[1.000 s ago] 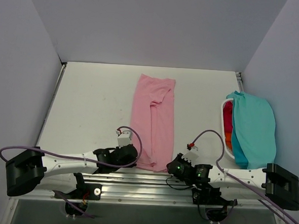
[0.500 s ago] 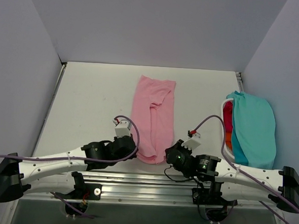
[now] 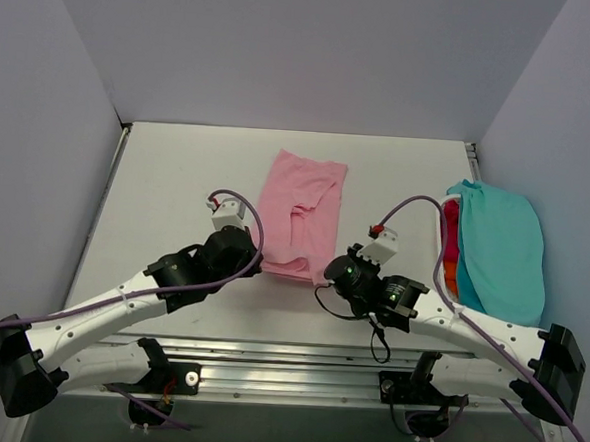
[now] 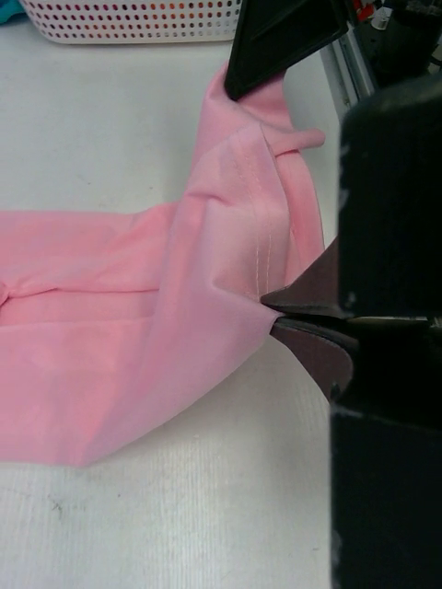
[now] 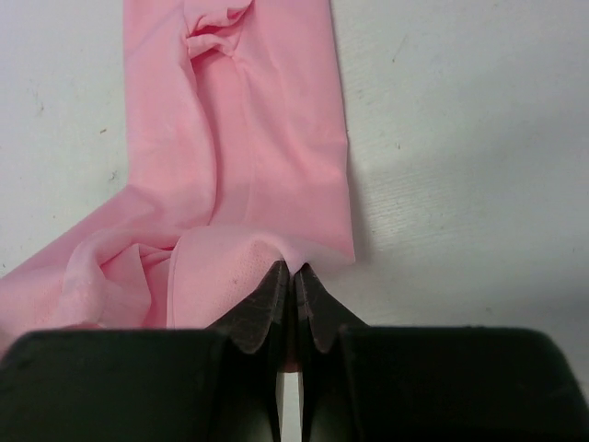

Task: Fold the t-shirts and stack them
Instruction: Fold the folded rectangular tshirt in 1/3 of the way, then grab one side of the 2/3 rectangular tshirt with both arms, then fold the long partially folded tshirt into a neat square

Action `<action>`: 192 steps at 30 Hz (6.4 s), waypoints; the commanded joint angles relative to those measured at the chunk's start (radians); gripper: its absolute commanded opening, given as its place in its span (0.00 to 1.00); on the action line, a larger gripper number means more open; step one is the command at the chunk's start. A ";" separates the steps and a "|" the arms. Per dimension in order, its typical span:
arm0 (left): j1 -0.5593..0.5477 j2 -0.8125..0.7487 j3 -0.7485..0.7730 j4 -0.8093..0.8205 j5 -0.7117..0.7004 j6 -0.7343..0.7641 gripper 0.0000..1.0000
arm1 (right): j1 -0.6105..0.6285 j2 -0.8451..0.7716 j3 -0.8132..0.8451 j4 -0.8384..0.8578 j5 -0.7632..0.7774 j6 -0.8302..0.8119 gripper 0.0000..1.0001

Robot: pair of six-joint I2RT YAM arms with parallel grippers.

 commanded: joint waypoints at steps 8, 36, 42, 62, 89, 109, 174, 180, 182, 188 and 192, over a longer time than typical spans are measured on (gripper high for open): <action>0.157 0.057 0.030 0.119 0.167 0.084 0.02 | -0.098 0.116 0.108 0.069 0.020 -0.145 0.00; 0.725 1.217 1.096 0.269 1.078 0.176 0.94 | -0.527 0.885 0.997 -0.075 -0.039 -0.295 1.00; 0.765 1.063 0.927 0.306 1.049 0.185 0.94 | -0.485 0.681 0.775 0.006 -0.040 -0.274 1.00; 0.726 0.445 -0.138 0.521 0.735 0.153 0.94 | -0.359 0.370 -0.035 0.391 -0.166 -0.164 0.96; 0.676 0.669 -0.174 0.736 0.784 0.072 0.94 | -0.346 0.579 -0.007 0.533 -0.217 -0.156 0.00; 0.513 0.494 -0.326 0.641 0.657 0.033 0.94 | -0.357 0.573 -0.015 0.516 -0.195 -0.154 0.00; 0.337 0.009 -0.025 0.106 0.299 0.053 0.03 | -0.291 0.237 0.161 0.154 -0.194 -0.217 0.00; 0.409 0.092 0.081 0.135 0.359 0.102 0.03 | -0.300 0.334 0.272 0.157 -0.194 -0.242 0.00; 0.456 0.124 0.107 0.158 0.396 0.119 0.03 | -0.305 0.363 0.295 0.158 -0.182 -0.248 0.00; 0.587 0.219 0.167 0.199 0.552 0.148 0.03 | -0.319 0.433 0.384 0.141 -0.177 -0.266 0.00; 0.613 0.264 0.197 0.221 0.589 0.162 0.03 | -0.328 0.453 0.407 0.138 -0.180 -0.274 0.00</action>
